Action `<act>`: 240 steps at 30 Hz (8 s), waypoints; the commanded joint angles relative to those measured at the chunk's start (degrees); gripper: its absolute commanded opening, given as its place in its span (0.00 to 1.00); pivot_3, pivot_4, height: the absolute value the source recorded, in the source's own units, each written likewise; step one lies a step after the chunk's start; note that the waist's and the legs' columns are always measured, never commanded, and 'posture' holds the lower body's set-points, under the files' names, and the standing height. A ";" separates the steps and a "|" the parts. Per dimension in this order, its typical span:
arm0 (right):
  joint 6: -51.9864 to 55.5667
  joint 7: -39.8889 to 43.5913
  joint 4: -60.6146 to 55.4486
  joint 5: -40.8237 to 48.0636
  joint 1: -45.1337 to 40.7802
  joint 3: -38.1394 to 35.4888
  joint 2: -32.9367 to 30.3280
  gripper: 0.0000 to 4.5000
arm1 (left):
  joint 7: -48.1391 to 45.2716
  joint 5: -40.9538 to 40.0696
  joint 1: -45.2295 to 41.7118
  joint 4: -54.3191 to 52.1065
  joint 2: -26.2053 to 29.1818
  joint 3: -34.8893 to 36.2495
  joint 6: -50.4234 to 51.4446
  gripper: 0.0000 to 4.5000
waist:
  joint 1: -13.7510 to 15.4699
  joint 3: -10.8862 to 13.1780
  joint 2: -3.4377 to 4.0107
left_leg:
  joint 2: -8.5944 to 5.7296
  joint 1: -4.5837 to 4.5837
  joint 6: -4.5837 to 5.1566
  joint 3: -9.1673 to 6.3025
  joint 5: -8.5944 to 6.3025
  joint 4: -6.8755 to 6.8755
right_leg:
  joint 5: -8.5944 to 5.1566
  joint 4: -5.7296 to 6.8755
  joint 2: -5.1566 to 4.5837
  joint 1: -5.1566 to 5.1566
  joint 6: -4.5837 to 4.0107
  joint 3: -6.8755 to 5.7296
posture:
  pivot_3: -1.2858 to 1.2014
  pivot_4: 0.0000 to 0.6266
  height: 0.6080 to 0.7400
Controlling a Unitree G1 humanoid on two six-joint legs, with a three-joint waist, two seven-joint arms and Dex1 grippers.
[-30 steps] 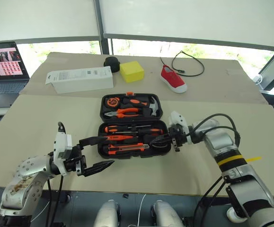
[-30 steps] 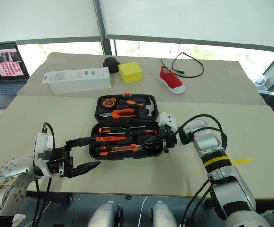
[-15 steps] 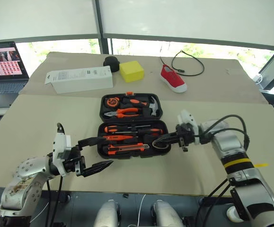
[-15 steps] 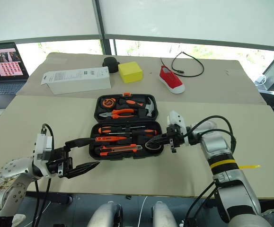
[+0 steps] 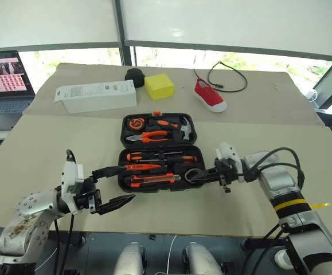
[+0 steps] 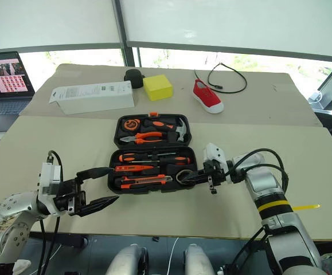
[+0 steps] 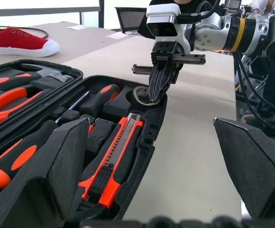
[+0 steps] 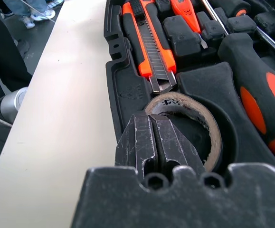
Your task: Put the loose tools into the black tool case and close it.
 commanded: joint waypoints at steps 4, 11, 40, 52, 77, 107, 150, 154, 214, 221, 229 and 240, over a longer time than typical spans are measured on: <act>-0.16 0.28 -0.65 1.29 -0.38 -1.56 -0.60 0.01 | -0.27 -0.62 0.60 -1.21 0.62 1.56 -0.39 1.00 | 0.01 0.00 0.00 | 0.00 0.00 0.00 -0.01 0.00 0.00 | 0.00 0.00 0.00 0.01 0.00 0.00 | 0.52 0.24 1.00; 3.06 -0.35 -4.01 4.20 -1.04 -4.57 -1.84 0.01 | 0.68 -1.19 1.43 -1.23 0.38 3.13 0.08 1.00 | 0.03 0.00 0.00 | 0.00 -0.01 0.00 -0.02 0.00 0.00 | 0.00 0.00 -0.01 -0.01 0.00 0.00 | 0.52 0.24 1.00; -11.13 -40.76 -28.20 1.82 32.30 -26.17 5.74 0.01 | 48.82 4.58 16.81 -11.00 -13.89 24.55 11.39 1.00 | -0.13 0.01 -0.09 | -0.01 0.02 -0.03 -0.24 -0.01 -0.04 | -0.01 -0.01 -0.09 0.01 0.02 0.09 | 0.52 0.24 1.00; -8.73 -41.46 -26.95 0.86 28.56 -21.17 3.94 0.01 | 45.63 -4.08 11.09 -10.39 -11.27 22.51 18.45 1.00 | -0.06 0.03 -0.13 | -0.02 0.09 -0.02 -0.20 -0.01 -0.04 | -0.01 -0.01 -0.09 0.04 0.01 0.12 | 0.52 0.24 1.00; -26.57 -32.90 29.81 -14.40 -12.40 -5.15 11.30 0.00 | 27.62 21.55 -31.10 32.83 -8.90 -11.61 7.73 0.01 | -0.45 0.08 -0.21 | -0.10 -0.12 -0.19 0.03 0.10 -0.30 | 0.03 -0.06 -0.04 -0.11 0.04 0.04 | 0.52 0.24 1.00; 10.41 -29.79 -30.08 -1.11 20.92 -13.79 -1.91 0.06 | 11.13 13.20 -14.17 21.02 0.12 -0.16 11.50 0.12 | 0.17 0.10 -0.22 | -0.16 -0.12 -0.18 -0.09 0.08 -0.32 | -0.01 -0.06 -0.08 -0.13 0.06 -0.01 | 0.52 0.24 1.00; 84.03 -62.15 -26.88 9.43 -8.48 -13.78 7.21 0.00 | 34.20 6.01 -41.71 25.42 -3.88 -4.21 58.45 0.07 | 0.65 0.19 -0.43 | -0.30 -0.89 -0.26 -0.46 0.24 0.45 | 0.02 0.75 -0.10 -0.83 0.07 -0.12 | 0.52 0.24 1.00; 76.97 -61.00 -28.25 10.61 -7.78 -14.82 8.89 0.00 | 32.76 4.17 -40.75 24.64 -6.34 0.28 51.80 0.01 | 0.48 0.19 -0.43 | -0.30 -0.57 -0.16 -0.43 0.30 0.50 | 0.03 0.84 -0.09 -0.52 0.09 -0.11 | 0.52 0.24 1.00; -2.72 -40.49 -40.57 -8.42 28.16 4.01 -9.27 0.00 | 0.19 25.47 -32.66 41.12 1.62 -14.23 -3.95 0.01 | -0.55 0.22 -0.68 | 0.04 0.00 -0.01 -0.08 0.21 0.19 | 0.15 0.08 0.16 0.10 0.03 0.03 | 0.52 0.24 1.00; -6.10 -42.44 -27.04 -11.70 17.03 1.99 -1.79 0.00 | -0.46 20.56 -23.01 31.08 3.08 -8.92 0.73 0.01 | -1.29 0.24 -0.64 | 0.07 -0.02 -0.02 -0.06 0.22 0.17 | 0.17 0.17 0.10 0.00 0.01 0.05 | 0.52 0.24 1.00; -13.56 -43.46 -5.65 -14.95 4.12 1.16 3.94 0.00 | 5.45 16.22 -12.94 17.71 1.90 -4.40 7.18 0.01 | -1.04 0.32 -0.60 | -0.01 -0.18 -0.02 -0.17 0.22 0.12 | 0.17 0.15 -0.01 -0.13 0.04 0.04 | 0.52 0.24 1.00; -2.15 -34.93 -22.64 -7.12 16.93 -4.01 -4.10 0.00 | -1.43 12.02 -17.05 23.61 10.62 0.11 12.60 0.01 | 0.17 0.32 -0.60 | -0.02 -0.18 -0.02 -0.14 0.22 0.09 | 0.17 0.14 -0.03 -0.11 0.04 -0.05 | 0.52 0.24 1.00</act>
